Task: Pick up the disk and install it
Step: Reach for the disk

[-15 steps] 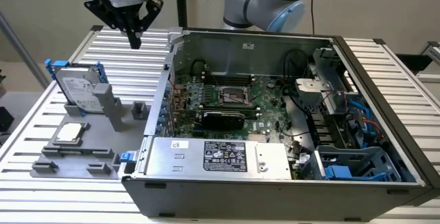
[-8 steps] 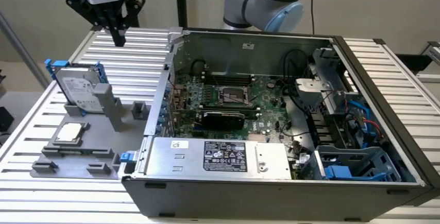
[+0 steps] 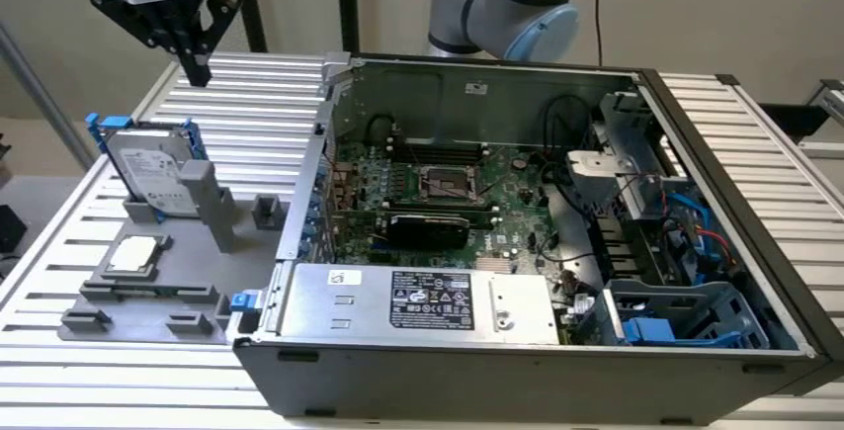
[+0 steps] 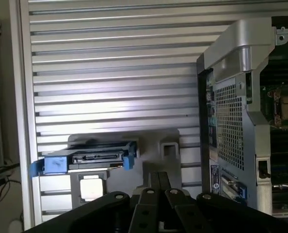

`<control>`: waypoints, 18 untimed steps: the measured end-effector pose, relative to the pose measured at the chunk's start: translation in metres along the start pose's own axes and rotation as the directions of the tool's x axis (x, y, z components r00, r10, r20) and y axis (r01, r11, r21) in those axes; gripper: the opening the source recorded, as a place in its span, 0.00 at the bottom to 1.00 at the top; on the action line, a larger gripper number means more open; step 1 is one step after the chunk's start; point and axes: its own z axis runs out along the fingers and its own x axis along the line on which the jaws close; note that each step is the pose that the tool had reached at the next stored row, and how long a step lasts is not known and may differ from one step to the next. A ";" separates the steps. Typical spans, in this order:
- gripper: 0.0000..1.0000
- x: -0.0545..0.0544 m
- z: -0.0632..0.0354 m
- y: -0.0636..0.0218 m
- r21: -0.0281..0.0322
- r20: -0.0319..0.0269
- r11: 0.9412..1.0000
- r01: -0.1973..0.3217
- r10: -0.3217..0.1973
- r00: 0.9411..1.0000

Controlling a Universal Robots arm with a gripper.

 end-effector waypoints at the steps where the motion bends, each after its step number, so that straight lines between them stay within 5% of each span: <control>1: 0.00 0.005 0.0001 -0.0001 0.000 0.000 1.000 0.000 0.000 1.000; 18: 0.00 0.083 0.0080 -0.0011 0.000 -0.001 1.000 0.000 0.000 1.000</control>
